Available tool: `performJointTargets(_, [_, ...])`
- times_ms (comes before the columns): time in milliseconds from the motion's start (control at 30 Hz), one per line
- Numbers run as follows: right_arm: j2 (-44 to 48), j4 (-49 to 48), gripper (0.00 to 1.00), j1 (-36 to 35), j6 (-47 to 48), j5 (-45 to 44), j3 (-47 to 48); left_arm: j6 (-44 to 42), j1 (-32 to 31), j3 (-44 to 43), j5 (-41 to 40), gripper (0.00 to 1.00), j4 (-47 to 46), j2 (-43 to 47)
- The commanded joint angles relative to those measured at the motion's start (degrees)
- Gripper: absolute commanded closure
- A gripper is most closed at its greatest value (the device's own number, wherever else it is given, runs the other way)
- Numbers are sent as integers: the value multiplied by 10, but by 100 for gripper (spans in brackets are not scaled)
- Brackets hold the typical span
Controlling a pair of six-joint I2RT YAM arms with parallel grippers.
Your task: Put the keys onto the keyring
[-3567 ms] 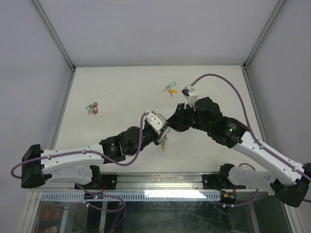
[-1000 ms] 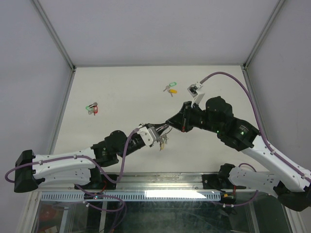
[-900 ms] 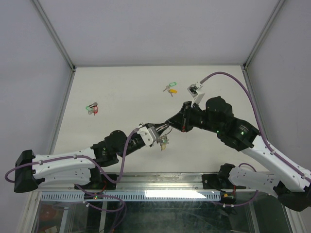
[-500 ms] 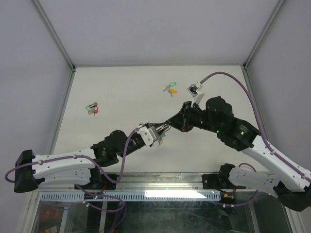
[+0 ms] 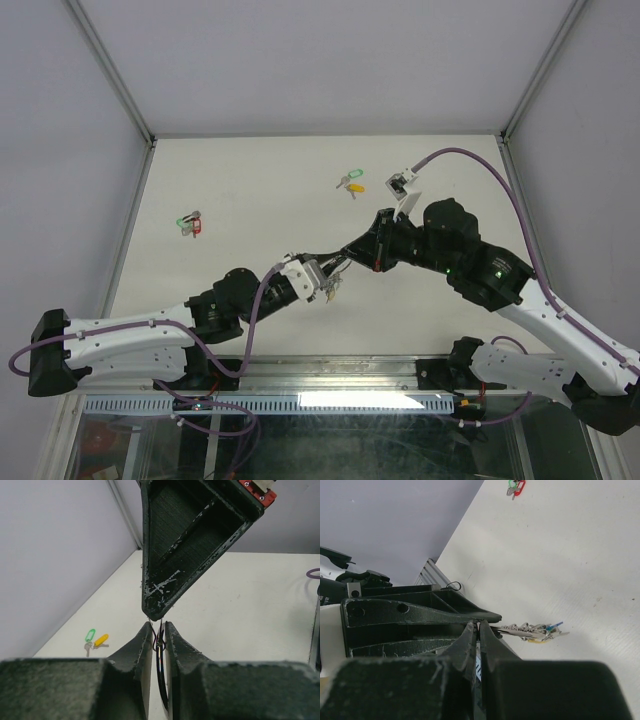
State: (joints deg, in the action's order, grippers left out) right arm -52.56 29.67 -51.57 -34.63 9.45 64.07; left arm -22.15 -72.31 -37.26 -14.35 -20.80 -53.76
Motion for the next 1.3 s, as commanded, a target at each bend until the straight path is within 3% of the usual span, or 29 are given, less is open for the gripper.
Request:
performJointTargets(0, [13,-36,100,-2,-4,5,16,-7,1,-26,-3,93,-5,4])
performJointTargets(100, [13,-35,100,-2,-4,4,16,-9,1,-26,-4,100,-4,5])
performJointTargets(333, [18,-31,99,-2,1,2,14,13,1,-37,-33,100,9,8])
performJointTargets(500, [29,-35,71,-2,3,-12,13,32,1,-49,-46,100,30,3])
performJointTargets(600, [40,-34,64,-2,3,-28,13,33,1,-53,-49,100,38,-1])
performJointTargets(967, [78,-8,62,-2,-14,-134,-15,32,1,-70,-92,100,77,-11])
performJointTargets(1267, [32,-44,61,-2,-12,-56,-17,41,2,-66,-80,100,76,-8])
